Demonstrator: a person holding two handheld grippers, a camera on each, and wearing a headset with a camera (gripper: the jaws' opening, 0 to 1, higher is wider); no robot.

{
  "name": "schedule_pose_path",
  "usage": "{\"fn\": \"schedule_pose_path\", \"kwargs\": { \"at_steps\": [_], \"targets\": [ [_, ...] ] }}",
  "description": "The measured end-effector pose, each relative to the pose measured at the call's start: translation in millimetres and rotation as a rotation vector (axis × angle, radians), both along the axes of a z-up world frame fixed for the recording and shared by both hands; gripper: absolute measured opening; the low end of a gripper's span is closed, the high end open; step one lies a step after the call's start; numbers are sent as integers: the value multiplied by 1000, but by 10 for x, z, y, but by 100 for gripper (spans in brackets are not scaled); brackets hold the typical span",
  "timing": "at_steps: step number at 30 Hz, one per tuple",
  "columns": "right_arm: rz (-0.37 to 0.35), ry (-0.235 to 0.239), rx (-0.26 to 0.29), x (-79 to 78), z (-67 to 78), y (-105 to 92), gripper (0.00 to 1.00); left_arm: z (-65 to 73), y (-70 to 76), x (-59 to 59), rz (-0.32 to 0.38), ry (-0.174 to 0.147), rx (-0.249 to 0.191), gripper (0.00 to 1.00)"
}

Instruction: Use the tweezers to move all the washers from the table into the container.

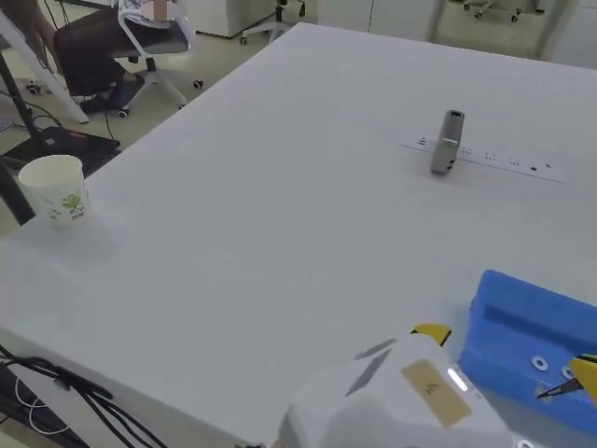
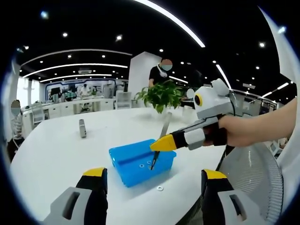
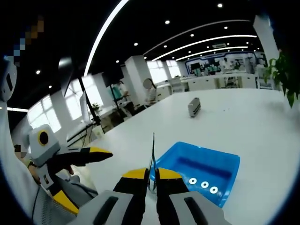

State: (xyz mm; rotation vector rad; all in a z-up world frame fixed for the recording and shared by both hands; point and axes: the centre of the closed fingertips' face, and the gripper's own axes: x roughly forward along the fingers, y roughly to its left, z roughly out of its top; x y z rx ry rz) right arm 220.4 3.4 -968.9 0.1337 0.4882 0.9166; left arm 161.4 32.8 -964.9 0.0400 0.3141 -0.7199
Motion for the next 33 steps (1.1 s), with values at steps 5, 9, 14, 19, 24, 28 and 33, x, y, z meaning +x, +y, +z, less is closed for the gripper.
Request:
{"fn": "schedule_pose_path", "kwargs": {
  "at_steps": [5, 9, 14, 19, 24, 28, 33],
  "targets": [
    [-10, -22, 6, 107, 77, 6, 3, -18, -15, -9, -7, 4, 13, 83],
    [-66, -71, -30, 291, 112, -46, 3, -5, -4, 3, 0, 1, 3, 83],
    [-74, -64, -56, 413, 66, -26, 3, -23, -19, -8, -11, 5, 16, 82],
    [-78, -65, -91, 489, 6, -22, 3, -21, -24, -13, -14, 7, 13, 82],
    [-41, -128, -214, 562, -108, -31, 3, -28, -24, -15, -16, 9, 17, 82],
    [-18, -127, -187, 571, -110, 59, 3, -31, -23, -14, -17, 9, 20, 82],
    [-11, -113, -179, 620, -146, 72, 3, 22, -29, -13, -19, -8, -2, 82]
  ]
}}
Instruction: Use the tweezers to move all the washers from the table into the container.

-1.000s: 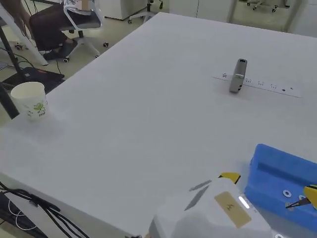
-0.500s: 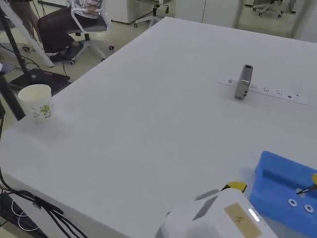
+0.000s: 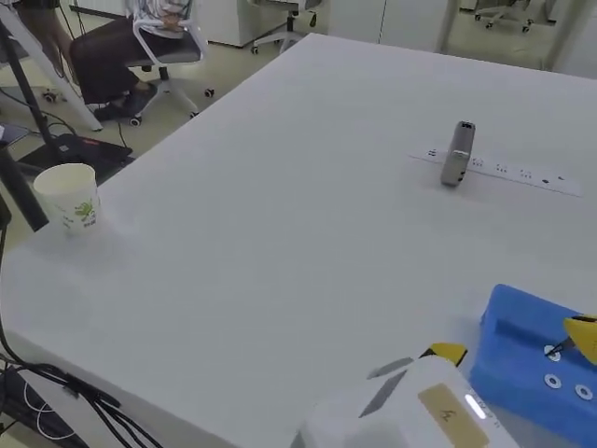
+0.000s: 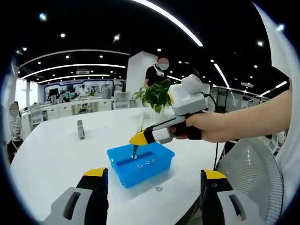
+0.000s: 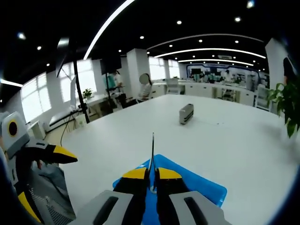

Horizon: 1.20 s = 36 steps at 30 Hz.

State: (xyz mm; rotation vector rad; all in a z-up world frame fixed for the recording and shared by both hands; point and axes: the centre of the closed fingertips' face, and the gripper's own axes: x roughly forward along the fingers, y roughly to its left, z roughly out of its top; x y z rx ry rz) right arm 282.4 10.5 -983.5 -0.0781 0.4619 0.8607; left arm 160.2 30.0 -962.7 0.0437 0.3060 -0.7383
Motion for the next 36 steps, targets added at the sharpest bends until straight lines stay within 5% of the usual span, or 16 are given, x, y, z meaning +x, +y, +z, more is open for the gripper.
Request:
{"fn": "schedule_pose_path", "kwargs": {
  "at_steps": [20, 36],
  "targets": [
    [97, 94, -86, 93, -374, 94, 3, -1, 3, 2, -4, -29, 36, 84],
    [75, 123, -97, 111, -444, 52, 3, 14, 8, 4, -1, -33, 25, 85]
  ]
}}
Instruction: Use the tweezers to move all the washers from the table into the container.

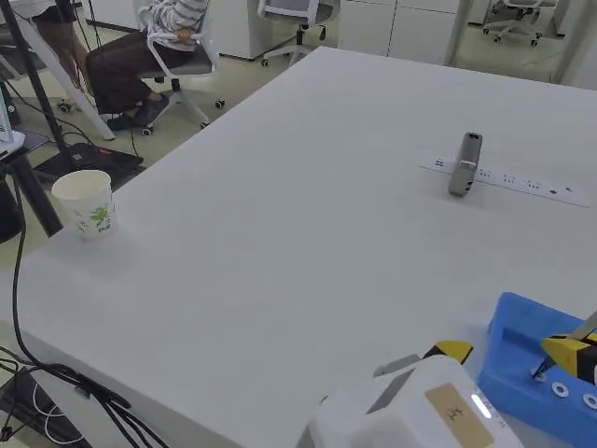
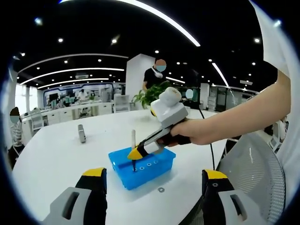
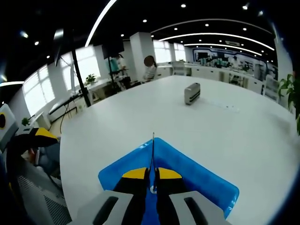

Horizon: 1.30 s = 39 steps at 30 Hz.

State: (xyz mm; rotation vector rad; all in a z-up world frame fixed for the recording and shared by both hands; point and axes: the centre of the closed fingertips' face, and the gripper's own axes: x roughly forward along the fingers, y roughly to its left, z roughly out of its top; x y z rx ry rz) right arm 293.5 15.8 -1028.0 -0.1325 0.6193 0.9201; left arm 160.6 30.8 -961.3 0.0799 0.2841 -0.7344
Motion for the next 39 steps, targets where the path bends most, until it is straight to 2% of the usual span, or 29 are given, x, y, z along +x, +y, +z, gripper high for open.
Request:
{"fn": "schedule_pose_path", "kwargs": {
  "at_steps": [12, 18, 29, 33, 39],
  "targets": [
    [21, -3, -12, -26, -41, 45, 3, -4, 3, -5, -2, -10, 17, 83],
    [30, 4, 10, -55, -24, 74, 4, -3, 2, -6, -3, -10, 19, 83],
    [-8, -10, 67, -52, 158, 44, 3, -27, -13, -14, -13, 2, 22, 83],
    [-36, -11, 111, -62, 257, -3, 3, -73, -31, -24, -21, 31, 22, 85],
    [-63, -11, 174, -134, 412, -72, 3, -84, -34, -30, -24, 32, 30, 85]
  ]
}}
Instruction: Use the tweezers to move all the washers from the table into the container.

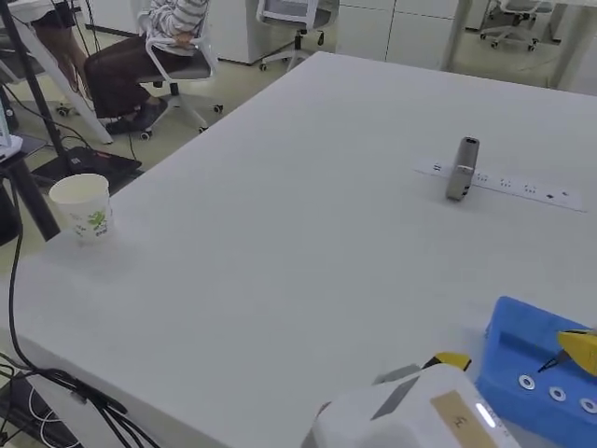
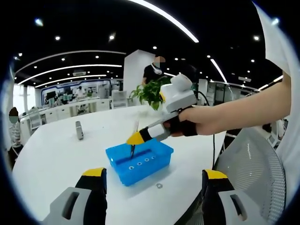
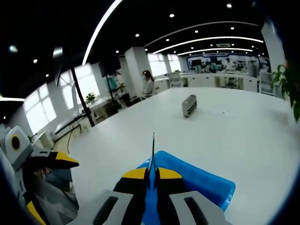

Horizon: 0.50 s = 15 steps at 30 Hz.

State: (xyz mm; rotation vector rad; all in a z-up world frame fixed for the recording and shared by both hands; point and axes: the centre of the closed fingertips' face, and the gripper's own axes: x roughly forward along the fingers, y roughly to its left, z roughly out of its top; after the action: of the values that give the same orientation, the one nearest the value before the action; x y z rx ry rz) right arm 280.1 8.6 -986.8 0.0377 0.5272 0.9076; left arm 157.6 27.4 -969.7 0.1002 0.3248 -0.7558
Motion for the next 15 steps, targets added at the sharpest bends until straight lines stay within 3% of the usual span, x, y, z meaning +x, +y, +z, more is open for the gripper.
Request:
{"fn": "schedule_pose_path", "kwargs": {
  "at_steps": [7, 15],
  "targets": [
    [14, -16, 55, -110, 186, -28, 3, -27, 3, -5, 1, 13, 7, 85],
    [27, -5, 74, -285, 208, -42, 3, -26, 12, -4, 3, 6, 14, 84]
  ]
}}
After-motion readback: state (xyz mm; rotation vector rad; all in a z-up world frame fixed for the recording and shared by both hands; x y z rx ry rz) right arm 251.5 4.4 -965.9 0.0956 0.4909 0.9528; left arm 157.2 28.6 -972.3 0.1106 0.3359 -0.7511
